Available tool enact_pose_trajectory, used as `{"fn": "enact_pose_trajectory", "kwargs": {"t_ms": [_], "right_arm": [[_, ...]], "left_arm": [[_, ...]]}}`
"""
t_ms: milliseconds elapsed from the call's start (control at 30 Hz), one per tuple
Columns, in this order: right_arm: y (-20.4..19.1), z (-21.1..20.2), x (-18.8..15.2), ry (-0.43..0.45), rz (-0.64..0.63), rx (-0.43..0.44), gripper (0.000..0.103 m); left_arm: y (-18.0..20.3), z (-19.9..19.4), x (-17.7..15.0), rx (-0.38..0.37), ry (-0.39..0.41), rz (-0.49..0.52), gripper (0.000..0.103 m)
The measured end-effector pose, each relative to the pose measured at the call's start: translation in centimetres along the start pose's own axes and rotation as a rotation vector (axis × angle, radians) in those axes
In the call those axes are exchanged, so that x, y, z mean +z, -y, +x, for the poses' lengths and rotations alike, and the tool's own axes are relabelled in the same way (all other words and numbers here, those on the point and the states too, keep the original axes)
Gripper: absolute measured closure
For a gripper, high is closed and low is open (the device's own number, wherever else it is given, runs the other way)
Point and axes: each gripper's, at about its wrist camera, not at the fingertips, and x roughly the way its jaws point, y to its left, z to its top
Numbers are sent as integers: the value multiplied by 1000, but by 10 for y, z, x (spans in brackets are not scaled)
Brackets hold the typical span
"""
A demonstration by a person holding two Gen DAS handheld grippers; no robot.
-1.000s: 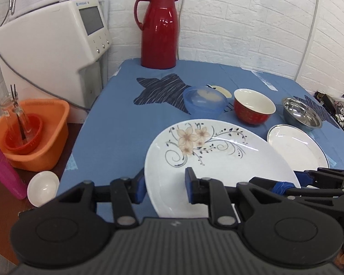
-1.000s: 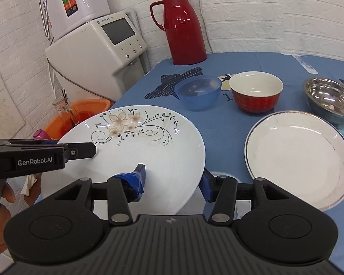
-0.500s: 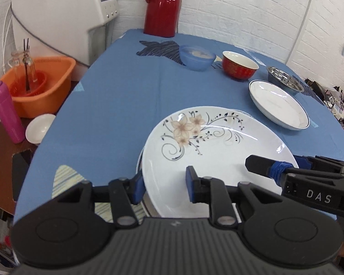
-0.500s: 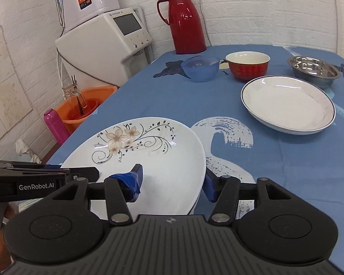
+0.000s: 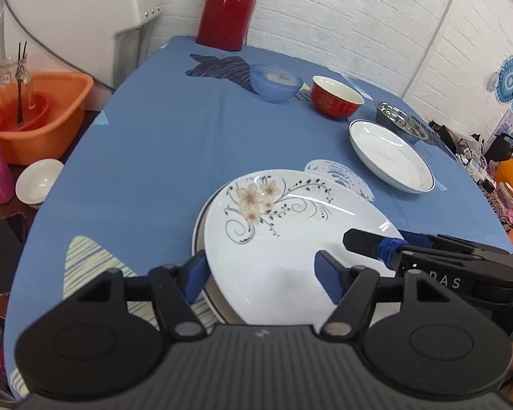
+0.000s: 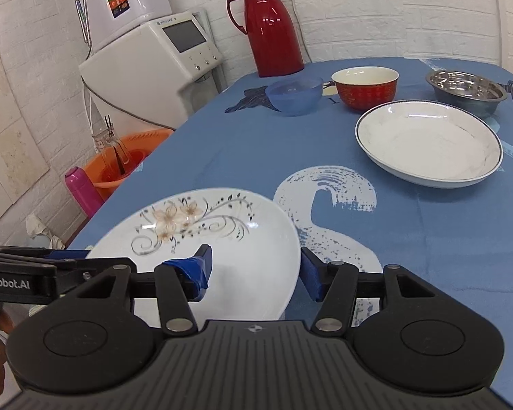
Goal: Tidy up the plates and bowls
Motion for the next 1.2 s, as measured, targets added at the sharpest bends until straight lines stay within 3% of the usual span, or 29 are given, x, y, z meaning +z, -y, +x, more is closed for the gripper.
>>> {"fn": "enact_pose_trajectory", "kwargs": {"t_ms": [100, 233, 367, 500, 667, 833, 933, 1067, 1200], "right_arm": [[0, 3, 2, -16, -13, -9, 62], [3, -5, 7, 10, 4, 15, 62], [15, -24, 11, 34, -5, 23, 62], [57, -44, 25, 56, 63, -18, 62], [121, -62, 55, 83, 117, -184, 61], [173, -28, 91, -13, 194, -293, 60], [196, 4, 99, -79, 234, -284, 60], [210, 35, 102, -135, 233, -275, 60], [207, 46, 105, -137, 187, -254, 57]], "left_arm": [[-3, -15, 3, 75, 68, 20, 27], [-6, -29, 12, 99, 106, 21, 26], [3, -29, 24, 81, 125, 23, 25], [28, -8, 43, 17, 94, 46, 22], [75, 39, 83, -82, 40, 82, 11], [114, 113, 132, -127, -71, 88, 9], [126, 161, 147, -106, -157, 63, 9], [136, 204, 153, -71, -216, 69, 10], [143, 229, 151, -64, -260, 90, 26]]}}
